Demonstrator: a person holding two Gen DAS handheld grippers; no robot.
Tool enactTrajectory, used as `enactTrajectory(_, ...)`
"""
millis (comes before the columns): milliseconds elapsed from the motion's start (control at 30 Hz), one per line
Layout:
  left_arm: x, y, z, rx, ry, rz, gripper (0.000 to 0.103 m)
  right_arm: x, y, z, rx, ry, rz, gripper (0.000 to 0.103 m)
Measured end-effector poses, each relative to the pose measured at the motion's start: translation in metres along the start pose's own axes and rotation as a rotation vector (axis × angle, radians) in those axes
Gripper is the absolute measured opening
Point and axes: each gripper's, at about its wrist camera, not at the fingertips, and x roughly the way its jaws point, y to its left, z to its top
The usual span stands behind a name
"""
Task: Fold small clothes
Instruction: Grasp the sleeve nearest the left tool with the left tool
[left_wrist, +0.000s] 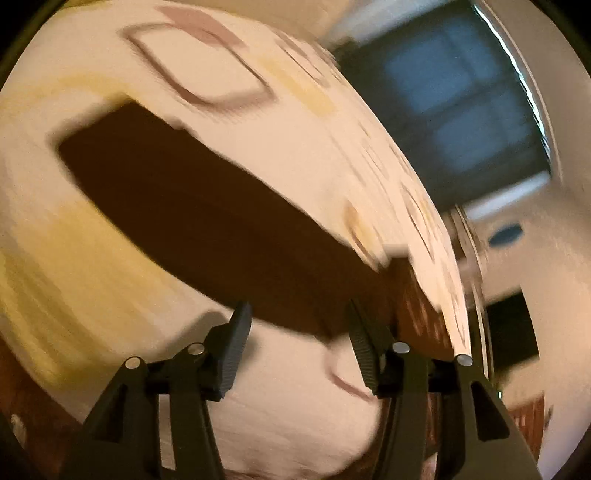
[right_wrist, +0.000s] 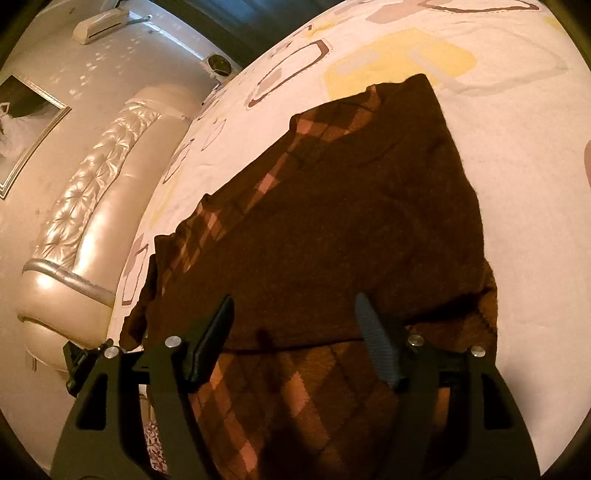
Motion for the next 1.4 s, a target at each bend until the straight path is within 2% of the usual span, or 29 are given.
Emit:
enactTrajectory(133,-0.019,0.044,0.048,-0.035,-0.071,0.059,0.053,0.001,0.000,0.001,0.014,-0.003,-0.008,0.071)
enactTrajectory(267,-0.012,0.074,0.088,-0.026,-0.058,0.082,0.053,0.002,0.001,0.000,0.030,-0.013,-0.020,0.071)
enactTrajectory(367,0.001,0.082,0.103,-0.026,-0.027,0.043,0.052,0.003,0.004,0.000,0.026,-0.013,-0.038,0.072)
enactTrajectory(533,-0.001,0.089,0.119,-0.017,-0.036,0.044,0.052,0.005,0.009,0.001,0.025,-0.010,-0.062,0.075)
enactTrajectory(633,-0.006,0.101,0.123,-0.028,-0.030,0.047,0.052,0.005,0.009,0.000,0.027,-0.016,-0.067,0.076)
enactTrajectory(867,-0.004,0.103,0.118,0.041,0.045,0.027,0.052,0.005,0.009,-0.001,0.037,-0.025,-0.067,0.076)
enactTrajectory(967,0.000,0.099,0.117,0.067,0.056,0.046,0.051,0.005,0.010,-0.002,0.044,-0.030,-0.067,0.076)
enactTrajectory(1167,-0.002,0.107,0.119,0.038,0.080,0.011,0.051,0.005,0.009,-0.003,0.059,-0.033,-0.057,0.076)
enactTrajectory(1300,0.007,0.093,0.111,0.089,0.117,-0.006,0.050,0.005,0.011,-0.004,0.059,-0.038,-0.064,0.076)
enactTrajectory(1400,0.014,0.088,0.105,0.087,0.169,-0.038,0.032,0.003,0.011,-0.005,0.061,-0.038,-0.060,0.076)
